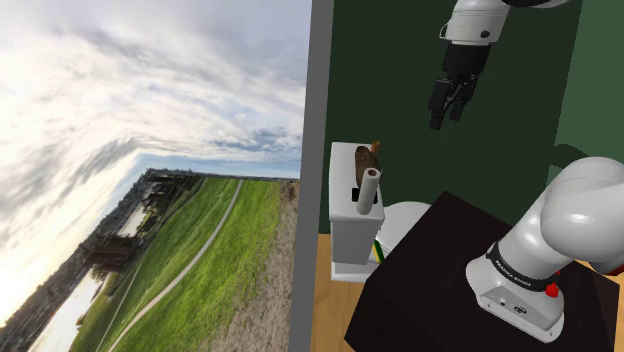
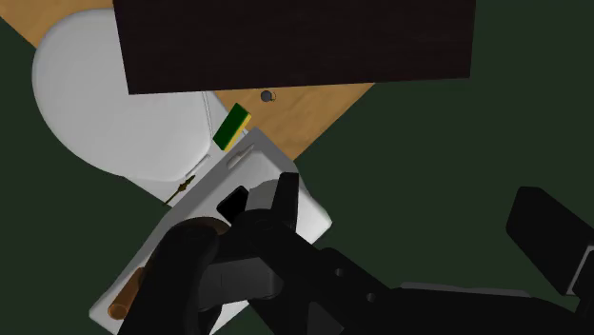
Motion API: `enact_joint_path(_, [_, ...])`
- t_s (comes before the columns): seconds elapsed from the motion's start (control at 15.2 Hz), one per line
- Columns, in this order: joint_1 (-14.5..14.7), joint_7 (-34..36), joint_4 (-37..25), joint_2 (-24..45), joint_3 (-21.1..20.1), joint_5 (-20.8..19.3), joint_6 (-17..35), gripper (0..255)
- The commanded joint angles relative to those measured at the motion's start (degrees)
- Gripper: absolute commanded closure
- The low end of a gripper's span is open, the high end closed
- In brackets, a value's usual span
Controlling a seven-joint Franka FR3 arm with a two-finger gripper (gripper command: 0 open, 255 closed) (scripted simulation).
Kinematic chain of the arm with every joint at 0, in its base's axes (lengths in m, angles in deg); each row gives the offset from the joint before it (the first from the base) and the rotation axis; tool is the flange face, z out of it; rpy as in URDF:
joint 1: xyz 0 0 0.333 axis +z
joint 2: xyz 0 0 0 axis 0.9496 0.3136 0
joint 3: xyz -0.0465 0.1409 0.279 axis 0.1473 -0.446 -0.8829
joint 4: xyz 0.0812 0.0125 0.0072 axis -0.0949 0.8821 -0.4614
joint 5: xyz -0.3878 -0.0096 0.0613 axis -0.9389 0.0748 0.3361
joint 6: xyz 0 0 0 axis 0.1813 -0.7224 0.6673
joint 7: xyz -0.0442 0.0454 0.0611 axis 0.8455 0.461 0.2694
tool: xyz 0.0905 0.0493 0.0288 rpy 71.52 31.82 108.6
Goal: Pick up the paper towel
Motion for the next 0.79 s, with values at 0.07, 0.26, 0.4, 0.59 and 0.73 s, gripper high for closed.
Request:
enact_joint_path(0.07, [0.03, -0.76, 1.14, 0.84, 0.1, -0.41, 2.23, 0])
enact_joint_path(0.26, [0.11, -2.94, 4.09, 3.97, 0.42, -1.59, 9.07, 0])
enact_joint_path(0.4, [0.15, -4.31, 5.65, 6.55, 0.65, -2.33, 13.75, 0])
enact_joint_path(0.59, [0.23, -6.24, 7.31, 11.16, 1.05, -3.38, 20.86, 0])
enact_joint_path(0.73, [0.26, -7.47, 7.96, 14.69, 1.31, -4.02, 25.61, 0])
